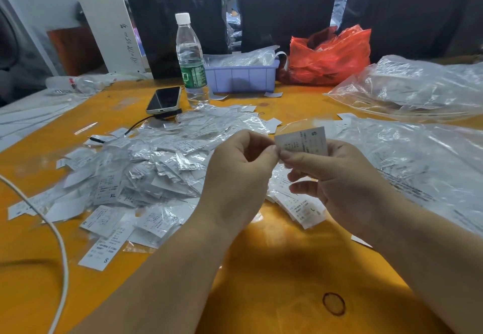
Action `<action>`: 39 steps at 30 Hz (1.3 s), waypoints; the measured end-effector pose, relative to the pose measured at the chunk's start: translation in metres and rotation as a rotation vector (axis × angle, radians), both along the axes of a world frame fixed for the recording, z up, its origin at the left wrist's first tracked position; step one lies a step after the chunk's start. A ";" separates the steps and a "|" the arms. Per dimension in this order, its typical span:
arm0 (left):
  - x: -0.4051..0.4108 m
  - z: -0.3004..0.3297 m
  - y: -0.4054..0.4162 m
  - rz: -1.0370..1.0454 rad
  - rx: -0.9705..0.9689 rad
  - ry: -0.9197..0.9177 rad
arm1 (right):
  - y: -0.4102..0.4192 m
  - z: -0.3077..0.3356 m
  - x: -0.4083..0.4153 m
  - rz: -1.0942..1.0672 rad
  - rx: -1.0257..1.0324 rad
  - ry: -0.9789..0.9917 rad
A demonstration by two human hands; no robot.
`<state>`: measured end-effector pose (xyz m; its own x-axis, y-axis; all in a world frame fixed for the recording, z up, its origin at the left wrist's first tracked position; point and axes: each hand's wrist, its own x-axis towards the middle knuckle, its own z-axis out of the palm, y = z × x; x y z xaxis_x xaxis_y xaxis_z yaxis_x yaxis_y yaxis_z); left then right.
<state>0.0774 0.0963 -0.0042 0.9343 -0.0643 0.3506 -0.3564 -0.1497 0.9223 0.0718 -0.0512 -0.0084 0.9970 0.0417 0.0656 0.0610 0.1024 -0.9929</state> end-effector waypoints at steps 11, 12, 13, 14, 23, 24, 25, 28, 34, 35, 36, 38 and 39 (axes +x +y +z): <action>-0.004 0.004 0.001 -0.081 0.061 -0.022 | -0.001 0.001 -0.001 0.107 -0.031 0.027; -0.004 0.004 0.001 -0.074 0.081 -0.032 | -0.002 0.001 -0.001 0.125 -0.050 0.030; -0.003 0.004 0.002 -0.063 0.095 -0.035 | -0.002 0.003 -0.001 0.139 -0.063 0.029; -0.001 0.004 0.004 -0.051 0.103 -0.030 | -0.003 0.005 -0.001 0.140 -0.062 0.024; 0.006 0.005 0.011 -0.045 0.110 0.153 | -0.007 0.011 0.002 -0.067 -0.129 -0.049; 0.007 0.006 0.011 -0.067 0.079 0.199 | -0.007 0.011 0.002 -0.064 -0.134 -0.052; 0.007 0.007 0.011 -0.091 0.047 0.241 | -0.008 0.011 0.002 -0.060 -0.135 -0.051; 0.007 0.009 0.013 -0.122 -0.025 0.260 | -0.008 0.012 0.001 -0.068 -0.164 -0.059; 0.010 0.005 0.016 -0.031 0.067 0.176 | -0.011 0.016 0.004 -0.075 -0.266 -0.056; 0.011 0.005 0.017 -0.015 0.112 0.180 | -0.012 0.016 0.005 -0.092 -0.316 -0.071; 0.012 0.004 0.017 0.003 0.173 0.183 | -0.015 0.016 0.005 -0.115 -0.396 -0.099; 0.013 0.002 0.019 0.049 0.325 0.169 | -0.020 0.016 0.006 -0.164 -0.629 -0.189; 0.013 0.001 0.019 0.071 0.388 0.157 | -0.022 0.015 0.006 -0.189 -0.744 -0.237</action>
